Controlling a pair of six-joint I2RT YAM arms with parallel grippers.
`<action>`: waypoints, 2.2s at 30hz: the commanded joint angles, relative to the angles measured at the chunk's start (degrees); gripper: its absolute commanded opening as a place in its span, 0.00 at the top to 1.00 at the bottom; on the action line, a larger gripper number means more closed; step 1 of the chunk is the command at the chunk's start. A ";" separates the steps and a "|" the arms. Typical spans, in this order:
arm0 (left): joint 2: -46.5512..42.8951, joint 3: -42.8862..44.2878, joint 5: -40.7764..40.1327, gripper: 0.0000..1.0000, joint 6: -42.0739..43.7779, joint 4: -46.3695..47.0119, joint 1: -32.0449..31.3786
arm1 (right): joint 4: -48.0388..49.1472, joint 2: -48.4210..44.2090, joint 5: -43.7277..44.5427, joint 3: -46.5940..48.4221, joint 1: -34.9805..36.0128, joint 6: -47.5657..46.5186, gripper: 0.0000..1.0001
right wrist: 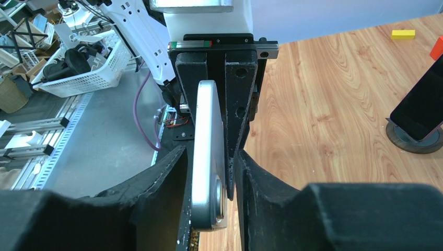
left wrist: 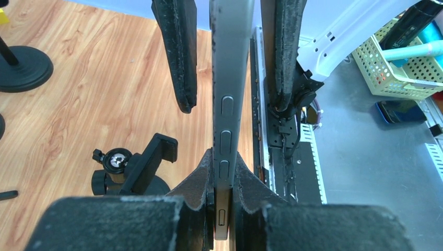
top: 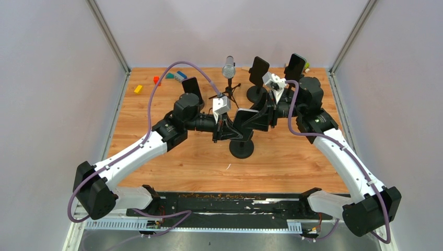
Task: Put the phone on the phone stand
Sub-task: Pick up the phone at the center of the board, then install the phone on the phone stand.
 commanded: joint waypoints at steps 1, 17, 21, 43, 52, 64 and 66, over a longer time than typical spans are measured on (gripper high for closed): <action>-2.61 -0.80 1.41 1.00 -2.32 7.38 -0.05 | 2.18 0.06 -0.76 0.64 -0.09 -0.05 0.60; -2.86 -2.50 1.00 1.00 -4.69 11.30 -0.06 | 2.33 0.32 -0.91 -0.18 -0.12 -0.48 0.64; -2.76 -2.84 0.88 1.00 -4.85 11.77 -0.06 | 3.10 0.32 -1.41 -0.14 -0.16 0.30 0.75; -10.38 -5.30 -20.22 0.00 18.12 -7.86 -0.06 | 1.31 1.41 -7.62 -1.30 -1.59 -8.46 1.00; -10.33 -4.54 -19.62 0.02 22.07 -11.72 0.06 | 0.82 5.88 -11.55 -3.08 -0.56 -18.87 1.00; -11.20 -3.68 -17.73 0.05 22.73 -12.90 3.72 | -3.57 11.82 -12.01 -4.30 -0.33 -32.86 1.00; -10.69 -3.49 -17.32 0.05 22.56 -12.91 3.86 | -4.33 11.34 -11.68 -4.79 -0.31 -34.64 1.00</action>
